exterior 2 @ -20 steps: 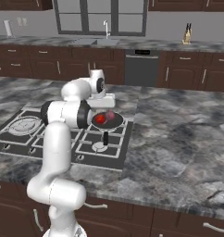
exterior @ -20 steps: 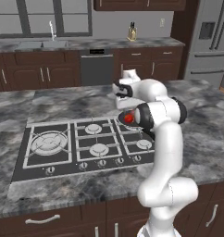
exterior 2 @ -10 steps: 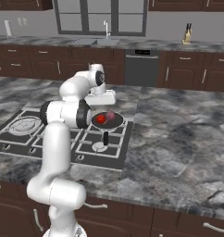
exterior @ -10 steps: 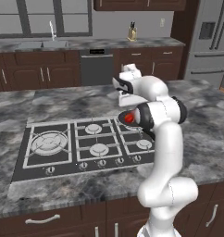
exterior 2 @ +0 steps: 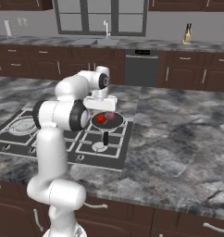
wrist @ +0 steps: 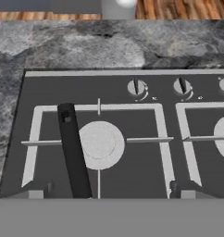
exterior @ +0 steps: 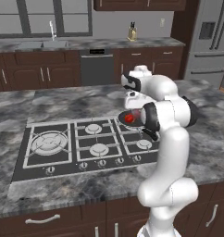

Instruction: Place the pan on the rear right burner on the stove. Then place the tomato and the onion in the pan and turn on the rear right burner.

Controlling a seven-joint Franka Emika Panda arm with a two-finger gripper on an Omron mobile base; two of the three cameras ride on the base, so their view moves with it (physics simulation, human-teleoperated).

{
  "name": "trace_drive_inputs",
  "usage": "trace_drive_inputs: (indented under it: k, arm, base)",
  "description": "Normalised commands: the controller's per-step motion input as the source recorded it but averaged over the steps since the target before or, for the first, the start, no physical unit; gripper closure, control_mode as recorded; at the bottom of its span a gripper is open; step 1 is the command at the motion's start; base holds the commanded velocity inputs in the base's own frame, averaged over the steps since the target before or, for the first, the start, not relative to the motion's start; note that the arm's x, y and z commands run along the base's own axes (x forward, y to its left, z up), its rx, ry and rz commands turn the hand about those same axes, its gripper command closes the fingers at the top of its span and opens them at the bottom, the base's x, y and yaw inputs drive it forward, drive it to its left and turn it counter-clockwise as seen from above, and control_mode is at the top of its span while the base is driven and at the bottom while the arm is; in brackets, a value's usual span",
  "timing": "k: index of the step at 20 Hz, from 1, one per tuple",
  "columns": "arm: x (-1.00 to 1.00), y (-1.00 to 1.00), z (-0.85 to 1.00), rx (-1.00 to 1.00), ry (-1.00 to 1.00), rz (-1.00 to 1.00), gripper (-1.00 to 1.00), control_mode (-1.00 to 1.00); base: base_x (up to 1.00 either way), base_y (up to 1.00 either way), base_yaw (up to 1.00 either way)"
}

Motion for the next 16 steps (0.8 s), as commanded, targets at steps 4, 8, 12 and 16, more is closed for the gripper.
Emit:
trace_drive_inputs:
  k: [4,8,12,16]
  arm:
    - [-0.57,0.11,0.00,0.10,-0.04,0.00,-1.00,-1.00]
    - [-0.55,0.23,0.19,-0.16,0.11,0.00,-1.00,-1.00]
    - [-0.53,0.36,0.22,-0.18,0.13,0.00,-1.00,-1.00]
    - [-0.35,0.14,0.14,-0.01,0.04,0.00,-1.00,-1.00]
  base:
    - [0.00,0.00,0.00]
    - [0.00,0.00,0.00]
    - [0.00,0.00,0.00]
    - [0.00,0.00,0.00]
